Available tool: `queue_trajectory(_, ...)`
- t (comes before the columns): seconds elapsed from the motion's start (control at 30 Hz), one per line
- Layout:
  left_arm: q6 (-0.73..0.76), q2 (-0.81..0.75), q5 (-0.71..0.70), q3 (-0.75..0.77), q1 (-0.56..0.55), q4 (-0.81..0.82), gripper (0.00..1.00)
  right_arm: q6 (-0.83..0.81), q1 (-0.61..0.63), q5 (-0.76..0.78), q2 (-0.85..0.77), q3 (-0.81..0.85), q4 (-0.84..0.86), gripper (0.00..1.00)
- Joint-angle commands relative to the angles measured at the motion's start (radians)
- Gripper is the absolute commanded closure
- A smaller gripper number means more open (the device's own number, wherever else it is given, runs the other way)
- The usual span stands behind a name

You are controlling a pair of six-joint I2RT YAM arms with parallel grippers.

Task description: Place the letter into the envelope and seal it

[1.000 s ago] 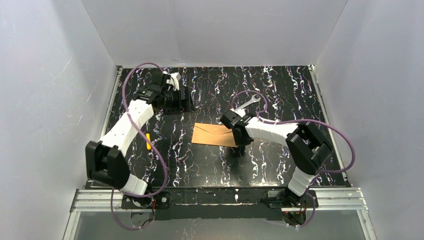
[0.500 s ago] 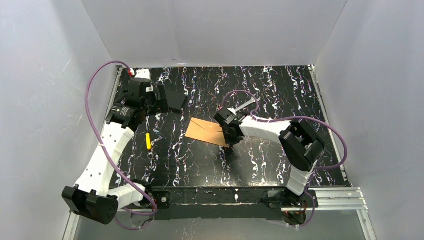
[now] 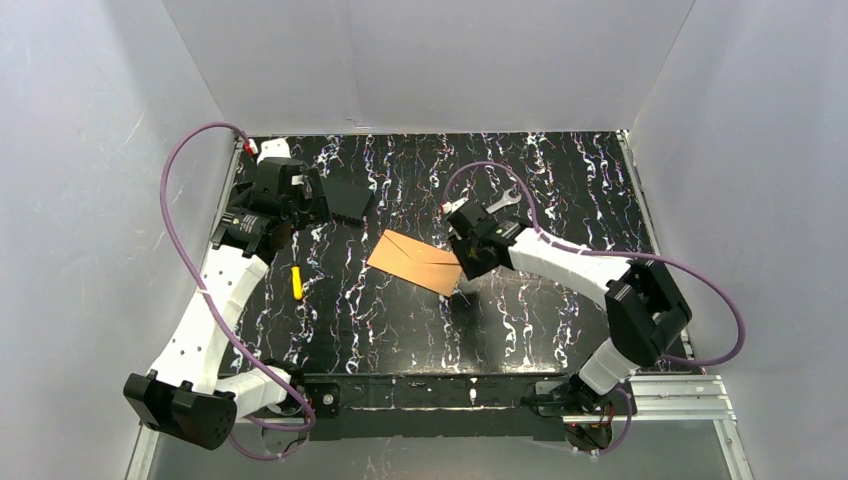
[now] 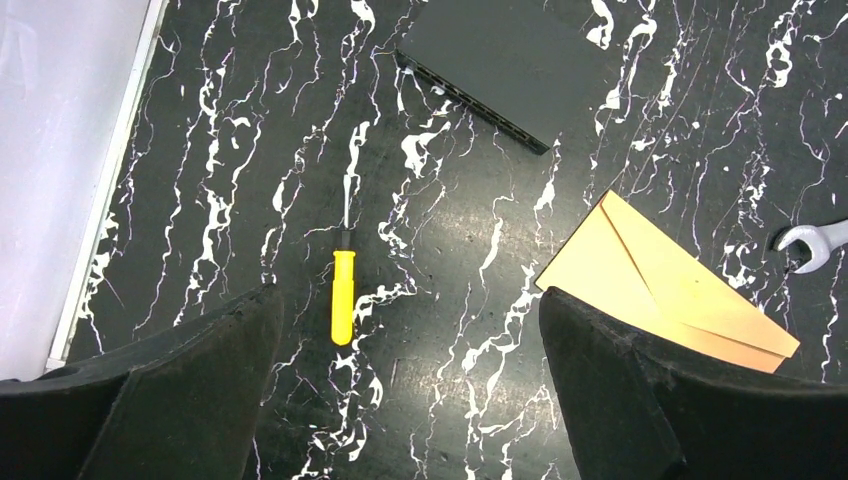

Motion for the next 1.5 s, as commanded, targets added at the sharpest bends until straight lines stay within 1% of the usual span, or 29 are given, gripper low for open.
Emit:
queue_trajectory(0.0,-0.022,-0.025,-0.006,0.037,0.012,0.005,0.02,-0.348,-0.065,0.105,0.014,0.082,-0.098,0.52)
queue_trajectory(0.17,0.022,-0.012,0.12,0.05,0.014,0.057,0.02,-0.599,-0.119,0.133,0.14,0.182,-0.215,0.52)
queue_trajectory(0.23,0.026,0.006,0.151,0.064,0.014,0.054,0.02,-0.679,-0.134,0.147,0.163,0.19,-0.213,0.52)
queue_trajectory(0.33,0.031,0.039,0.177,0.084,0.014,0.045,0.02,-0.756,-0.165,0.124,0.178,0.2,-0.186,0.51)
queue_trajectory(0.43,0.033,0.074,0.208,0.104,0.016,0.039,0.02,-0.833,-0.195,0.044,0.2,0.195,-0.163,0.51)
queue_trajectory(0.47,0.034,0.084,0.22,0.11,0.016,0.038,0.02,-0.847,-0.199,0.049,0.208,0.186,-0.129,0.52)
queue_trajectory(0.6,0.041,0.117,0.252,0.133,0.017,0.041,0.02,-0.889,-0.211,0.038,0.248,0.172,-0.086,0.52)
queue_trajectory(0.93,0.053,0.161,0.261,0.159,0.019,0.033,0.02,-0.915,-0.247,-0.04,0.305,0.188,-0.08,0.54)
queue_trajectory(1.03,0.046,0.167,0.256,0.163,0.021,0.034,0.02,-0.91,-0.258,-0.122,0.324,0.218,-0.133,0.58)
queue_trajectory(1.13,0.046,0.166,0.254,0.165,0.022,0.032,0.02,-0.899,-0.259,-0.192,0.325,0.212,-0.153,0.62)
queue_trajectory(1.27,0.041,0.15,0.26,0.155,0.022,0.033,0.02,-0.874,-0.26,-0.222,0.304,0.172,-0.144,0.76)
queue_trajectory(1.4,0.023,0.129,0.303,0.132,0.023,0.041,0.02,-0.836,-0.264,-0.242,0.279,0.16,-0.133,0.93)
queue_trajectory(1.47,0.009,0.117,0.353,0.117,0.022,0.05,0.02,-0.809,-0.272,-0.31,0.248,0.179,-0.14,0.96)
